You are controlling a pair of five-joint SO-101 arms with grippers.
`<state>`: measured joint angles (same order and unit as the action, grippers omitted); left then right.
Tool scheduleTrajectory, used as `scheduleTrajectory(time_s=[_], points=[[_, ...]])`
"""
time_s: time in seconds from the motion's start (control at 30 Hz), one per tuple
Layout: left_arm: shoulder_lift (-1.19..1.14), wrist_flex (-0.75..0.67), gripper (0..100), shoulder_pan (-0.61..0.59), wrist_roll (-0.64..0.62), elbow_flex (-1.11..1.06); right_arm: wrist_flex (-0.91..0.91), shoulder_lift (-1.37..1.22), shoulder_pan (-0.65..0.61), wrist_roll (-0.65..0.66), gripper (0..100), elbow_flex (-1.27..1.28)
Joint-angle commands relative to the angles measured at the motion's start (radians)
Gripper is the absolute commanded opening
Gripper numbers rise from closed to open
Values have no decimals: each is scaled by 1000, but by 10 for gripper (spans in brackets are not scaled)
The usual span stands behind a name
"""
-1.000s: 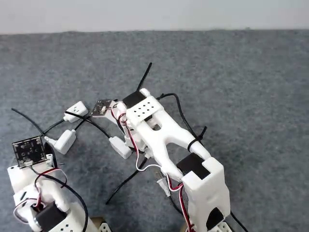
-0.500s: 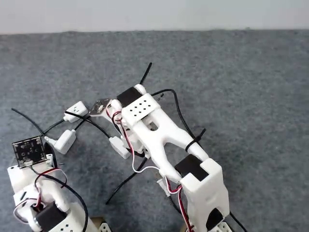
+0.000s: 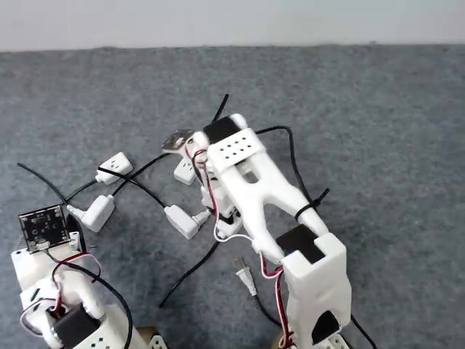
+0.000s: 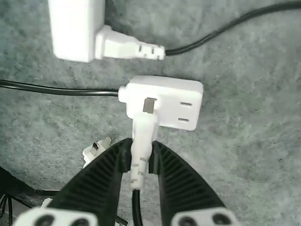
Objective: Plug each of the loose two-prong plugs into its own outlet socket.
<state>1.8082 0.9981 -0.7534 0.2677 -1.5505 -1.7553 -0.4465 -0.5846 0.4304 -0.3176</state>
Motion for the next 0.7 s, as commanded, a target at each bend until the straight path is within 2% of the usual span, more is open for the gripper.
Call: scheduleTrajectory(time_s=[0.0, 0.67], points=[[12, -32, 260, -3, 11, 7, -42, 25, 13, 17, 8, -57], [12, -32, 260, -3, 11, 7, -24, -33, -21, 11, 8, -3]])
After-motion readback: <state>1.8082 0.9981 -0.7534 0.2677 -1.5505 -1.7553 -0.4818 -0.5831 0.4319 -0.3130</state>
